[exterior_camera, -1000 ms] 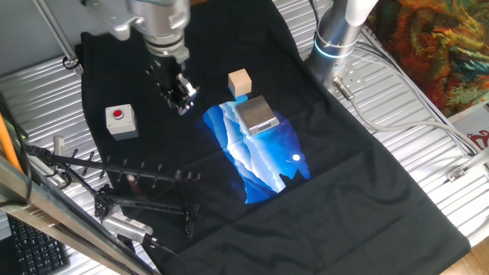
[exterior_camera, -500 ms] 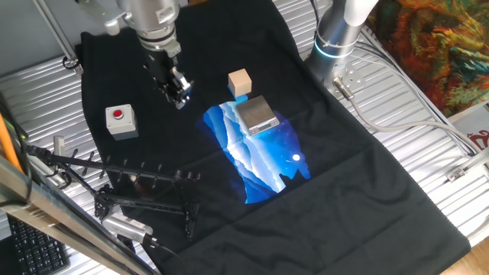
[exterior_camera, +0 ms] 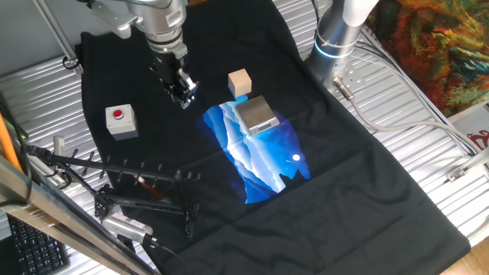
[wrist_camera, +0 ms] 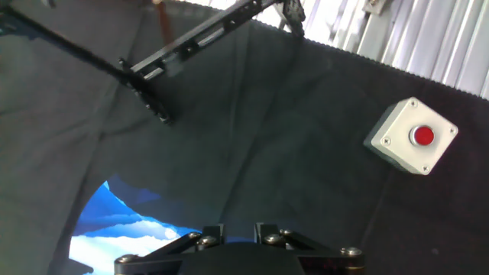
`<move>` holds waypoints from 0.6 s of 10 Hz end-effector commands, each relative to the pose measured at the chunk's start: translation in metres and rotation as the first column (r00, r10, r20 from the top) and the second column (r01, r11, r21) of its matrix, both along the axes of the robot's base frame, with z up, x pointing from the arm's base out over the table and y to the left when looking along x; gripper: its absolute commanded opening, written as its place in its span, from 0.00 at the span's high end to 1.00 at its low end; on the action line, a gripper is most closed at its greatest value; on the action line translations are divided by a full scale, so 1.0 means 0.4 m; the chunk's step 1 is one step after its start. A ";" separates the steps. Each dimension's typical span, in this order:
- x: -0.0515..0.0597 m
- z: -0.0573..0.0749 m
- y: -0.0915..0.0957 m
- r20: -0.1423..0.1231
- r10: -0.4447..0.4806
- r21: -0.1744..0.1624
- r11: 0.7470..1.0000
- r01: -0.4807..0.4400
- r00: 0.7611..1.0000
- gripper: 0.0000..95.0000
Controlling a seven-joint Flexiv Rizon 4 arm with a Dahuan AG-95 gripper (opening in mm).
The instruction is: Place the brush on the pen rack
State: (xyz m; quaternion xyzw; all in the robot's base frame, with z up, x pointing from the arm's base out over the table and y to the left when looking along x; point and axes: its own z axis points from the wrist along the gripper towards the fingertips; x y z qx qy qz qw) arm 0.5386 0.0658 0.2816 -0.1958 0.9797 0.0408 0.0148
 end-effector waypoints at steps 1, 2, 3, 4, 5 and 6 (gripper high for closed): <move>-0.002 0.001 0.001 -0.010 0.010 -0.002 1.000 -0.010 1.000 0.80; -0.002 0.001 0.001 -0.006 0.010 0.003 1.000 -0.010 1.000 0.80; -0.002 0.001 0.001 -0.004 0.009 0.007 1.000 -0.009 1.000 0.80; -0.002 0.002 0.001 -0.001 0.009 0.005 1.000 -0.009 1.000 0.80; -0.003 0.003 0.002 0.001 0.018 0.004 1.000 -0.018 1.000 0.80; -0.003 0.004 0.003 0.003 0.021 0.007 1.000 -0.021 1.000 0.80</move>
